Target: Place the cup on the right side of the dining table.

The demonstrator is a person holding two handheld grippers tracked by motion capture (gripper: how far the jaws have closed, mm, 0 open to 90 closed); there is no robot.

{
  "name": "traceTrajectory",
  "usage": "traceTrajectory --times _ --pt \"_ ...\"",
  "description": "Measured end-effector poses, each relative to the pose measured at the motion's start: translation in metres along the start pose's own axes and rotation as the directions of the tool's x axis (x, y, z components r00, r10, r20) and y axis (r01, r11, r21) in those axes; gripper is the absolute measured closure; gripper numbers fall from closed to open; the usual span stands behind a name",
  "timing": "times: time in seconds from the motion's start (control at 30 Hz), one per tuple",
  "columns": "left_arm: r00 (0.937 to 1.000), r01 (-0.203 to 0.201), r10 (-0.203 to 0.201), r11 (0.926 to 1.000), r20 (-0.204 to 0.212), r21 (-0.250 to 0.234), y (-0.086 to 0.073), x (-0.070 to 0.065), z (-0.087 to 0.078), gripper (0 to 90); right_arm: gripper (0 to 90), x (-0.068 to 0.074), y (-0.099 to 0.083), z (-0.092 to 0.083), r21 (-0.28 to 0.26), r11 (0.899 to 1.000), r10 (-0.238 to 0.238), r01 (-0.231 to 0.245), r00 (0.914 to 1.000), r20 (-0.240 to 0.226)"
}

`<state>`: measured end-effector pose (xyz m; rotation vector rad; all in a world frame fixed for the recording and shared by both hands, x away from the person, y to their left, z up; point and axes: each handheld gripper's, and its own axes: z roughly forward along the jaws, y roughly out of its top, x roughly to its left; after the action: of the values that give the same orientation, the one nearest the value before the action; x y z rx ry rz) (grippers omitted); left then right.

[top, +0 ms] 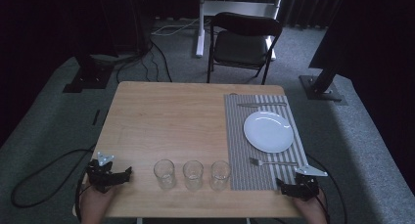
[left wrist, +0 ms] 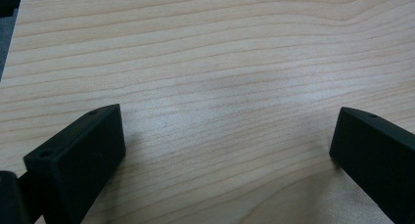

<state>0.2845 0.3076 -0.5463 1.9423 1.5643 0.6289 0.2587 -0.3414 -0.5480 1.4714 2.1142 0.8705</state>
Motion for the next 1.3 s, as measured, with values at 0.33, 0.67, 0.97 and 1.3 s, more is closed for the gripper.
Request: traceTrajectory --times 0.33,0.67,0.97,1.3 --pt "1.0000 0.000 0.000 1.0000 0.000 0.000 0.0000 0.0000 0.0000 0.3 11.0 -0.0001 0.0013 0.0000 0.011 1.000 -0.003 0.003 1.0000 -0.001" --pt "1.0000 0.000 0.000 1.0000 0.000 0.000 0.0000 0.0000 0.0000 0.3 11.0 0.0000 0.0022 0.0001 0.018 1.000 -0.001 0.001 1.0000 -0.001" --pt "1.0000 0.000 0.000 1.0000 0.000 0.000 0.0000 0.0000 0.0000 0.3 11.3 -0.0004 0.0046 0.0002 0.034 0.999 -0.005 0.005 1.0000 -0.004" --pt "1.0000 0.000 0.000 1.0000 0.000 0.000 0.0000 0.0000 0.0000 0.3 12.3 0.0001 0.0048 -0.0056 0.051 0.998 -0.020 0.023 0.9978 -0.063"
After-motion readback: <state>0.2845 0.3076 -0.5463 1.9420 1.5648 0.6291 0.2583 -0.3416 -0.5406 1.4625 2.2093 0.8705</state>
